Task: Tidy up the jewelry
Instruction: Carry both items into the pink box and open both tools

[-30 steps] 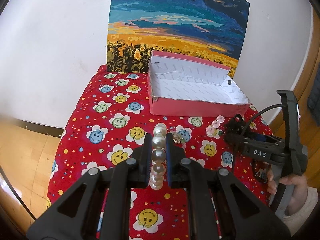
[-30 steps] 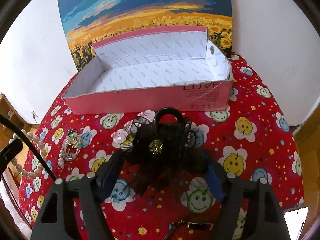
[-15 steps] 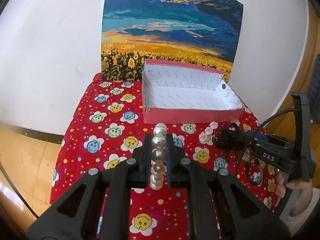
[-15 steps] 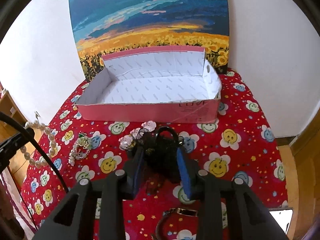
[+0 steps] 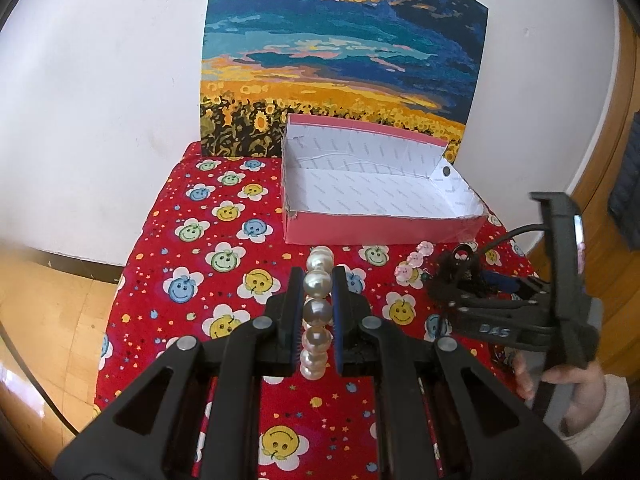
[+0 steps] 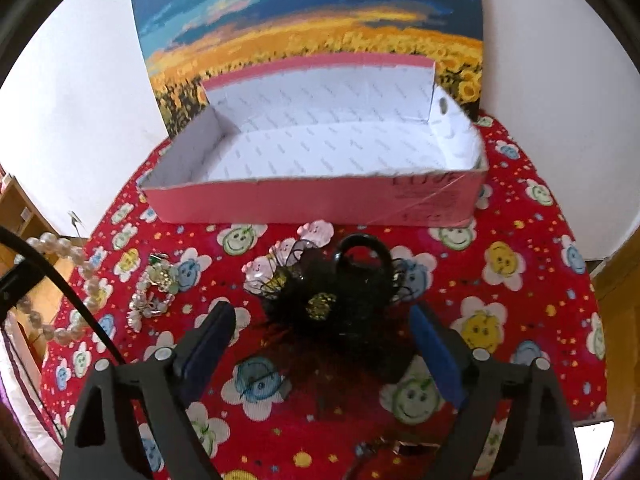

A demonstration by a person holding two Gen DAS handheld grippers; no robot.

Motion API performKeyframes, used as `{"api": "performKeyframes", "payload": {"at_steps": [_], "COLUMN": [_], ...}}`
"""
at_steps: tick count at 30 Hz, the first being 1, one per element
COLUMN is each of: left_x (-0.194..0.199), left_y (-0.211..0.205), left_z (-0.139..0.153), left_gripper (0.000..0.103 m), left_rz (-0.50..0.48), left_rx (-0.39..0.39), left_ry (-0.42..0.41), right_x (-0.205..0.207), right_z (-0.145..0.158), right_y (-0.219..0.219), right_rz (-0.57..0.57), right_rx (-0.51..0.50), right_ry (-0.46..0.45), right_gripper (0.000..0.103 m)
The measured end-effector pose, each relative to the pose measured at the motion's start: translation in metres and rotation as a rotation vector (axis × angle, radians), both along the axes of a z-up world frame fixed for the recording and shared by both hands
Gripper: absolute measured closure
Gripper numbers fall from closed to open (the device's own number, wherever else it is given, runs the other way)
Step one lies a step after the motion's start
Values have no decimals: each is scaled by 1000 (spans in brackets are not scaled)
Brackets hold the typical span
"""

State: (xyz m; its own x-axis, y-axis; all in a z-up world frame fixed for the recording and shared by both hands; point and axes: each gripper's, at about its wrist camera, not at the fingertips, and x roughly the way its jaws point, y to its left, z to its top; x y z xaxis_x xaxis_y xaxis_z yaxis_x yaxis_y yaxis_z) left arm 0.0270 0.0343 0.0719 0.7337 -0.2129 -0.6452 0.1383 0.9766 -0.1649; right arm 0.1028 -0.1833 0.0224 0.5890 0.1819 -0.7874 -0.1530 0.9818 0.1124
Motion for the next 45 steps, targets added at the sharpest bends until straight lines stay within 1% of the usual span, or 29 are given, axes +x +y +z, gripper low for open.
{"api": "performKeyframes", "payload": {"at_steps": [2, 3, 4, 6, 7, 13, 21, 25, 30, 36, 41, 45], "left_x": [1, 1, 1, 2, 2, 6, 15, 27, 48, 87, 118, 144], "left_y": [0, 0, 0, 0, -1, -3, -10, -16, -27, -44, -57, -64], "left_z": [0, 0, 0, 0, 0, 2, 13, 24, 32, 32, 22, 5], "left_gripper": [98, 98, 98, 98, 98, 98, 98, 98, 98, 98, 98, 98], "left_rz": [-1, -1, -2, -4, -5, -14, -33, -46, -66, -101, -114, -113], "left_rx": [2, 3, 3, 4, 4, 13, 40, 49, 58, 54, 64, 70], "left_ry": [0, 1, 2, 2, 3, -2, -32, -57, -80, -81, -65, -29], "right_x": [3, 4, 5, 4, 4, -3, -14, -10, 6, 32, 64, 86], "right_z": [-5, -8, -10, -9, -9, 1, 34, 52, 65, 72, 69, 58], "right_y": [1, 1, 0, -2, -3, -8, -14, -16, -18, -20, -22, -24], "right_rz": [-8, -13, -17, -18, -16, -6, 13, 29, 41, 45, 35, 27], "right_rx": [0, 1, 3, 5, 11, 9, 23, 17, 5, -34, -56, -62], "right_ry": [8, 13, 21, 12, 14, -23, -76, -103, -114, -130, -122, -98], "right_gripper": [18, 27, 33, 35, 40, 40, 40, 40, 40, 40, 40, 40]}}
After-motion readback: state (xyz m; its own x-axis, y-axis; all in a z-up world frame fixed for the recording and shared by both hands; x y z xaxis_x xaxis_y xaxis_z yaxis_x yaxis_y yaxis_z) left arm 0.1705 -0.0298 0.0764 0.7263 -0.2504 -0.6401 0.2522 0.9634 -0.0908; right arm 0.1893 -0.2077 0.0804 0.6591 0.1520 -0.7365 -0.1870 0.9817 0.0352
